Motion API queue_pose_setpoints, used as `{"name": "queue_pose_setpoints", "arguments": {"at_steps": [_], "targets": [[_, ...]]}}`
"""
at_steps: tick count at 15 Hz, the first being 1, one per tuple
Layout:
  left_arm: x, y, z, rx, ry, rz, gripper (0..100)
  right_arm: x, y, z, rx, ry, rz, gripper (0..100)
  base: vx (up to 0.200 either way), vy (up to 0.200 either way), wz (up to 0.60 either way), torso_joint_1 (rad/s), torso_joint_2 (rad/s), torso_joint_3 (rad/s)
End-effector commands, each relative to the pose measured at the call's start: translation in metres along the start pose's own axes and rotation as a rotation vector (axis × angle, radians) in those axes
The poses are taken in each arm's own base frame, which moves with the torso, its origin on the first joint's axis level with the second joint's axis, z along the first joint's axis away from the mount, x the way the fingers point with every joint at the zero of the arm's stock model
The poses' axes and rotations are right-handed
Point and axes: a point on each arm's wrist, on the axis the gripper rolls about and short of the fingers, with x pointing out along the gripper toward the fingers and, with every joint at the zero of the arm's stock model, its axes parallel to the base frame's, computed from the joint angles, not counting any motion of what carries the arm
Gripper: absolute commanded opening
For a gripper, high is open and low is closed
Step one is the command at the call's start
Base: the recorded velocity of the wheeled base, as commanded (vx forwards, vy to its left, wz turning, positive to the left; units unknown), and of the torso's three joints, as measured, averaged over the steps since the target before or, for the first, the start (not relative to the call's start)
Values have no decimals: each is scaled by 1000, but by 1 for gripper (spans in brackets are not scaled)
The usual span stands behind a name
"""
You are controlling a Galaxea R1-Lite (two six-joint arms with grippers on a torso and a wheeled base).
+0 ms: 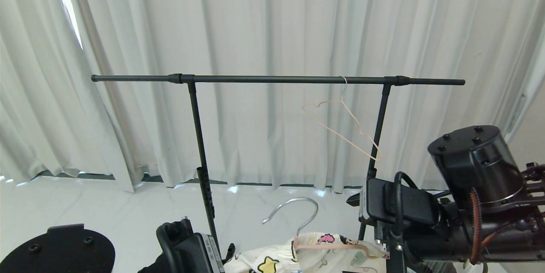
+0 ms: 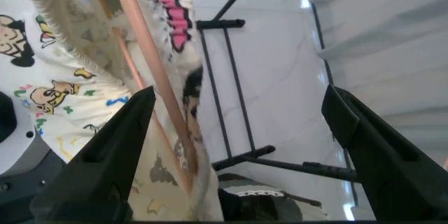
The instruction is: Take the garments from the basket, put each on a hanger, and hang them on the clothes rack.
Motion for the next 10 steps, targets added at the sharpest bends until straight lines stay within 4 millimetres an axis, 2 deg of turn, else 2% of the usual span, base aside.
{"name": "queue_pose_setpoints", "arguments": {"at_steps": [1,7,8,10], "targets": [[0,-2,1,7,-6,-11,0,17,-1,3,-2,28,27,100,0,0,0,0,0,0],[-3,-2,3,7,-21,-7,0,22,3,0,0,41,57,100,0,0,0,0,0,0],[-4,-2,3,5,-26,-6,0,22,3,0,0,41,57,0,0,0,0,0,0,0],[-5,-2,3,5,-29,-5,0,22,3,0,-2,39,56,0,0,0,0,0,0,0]]}}
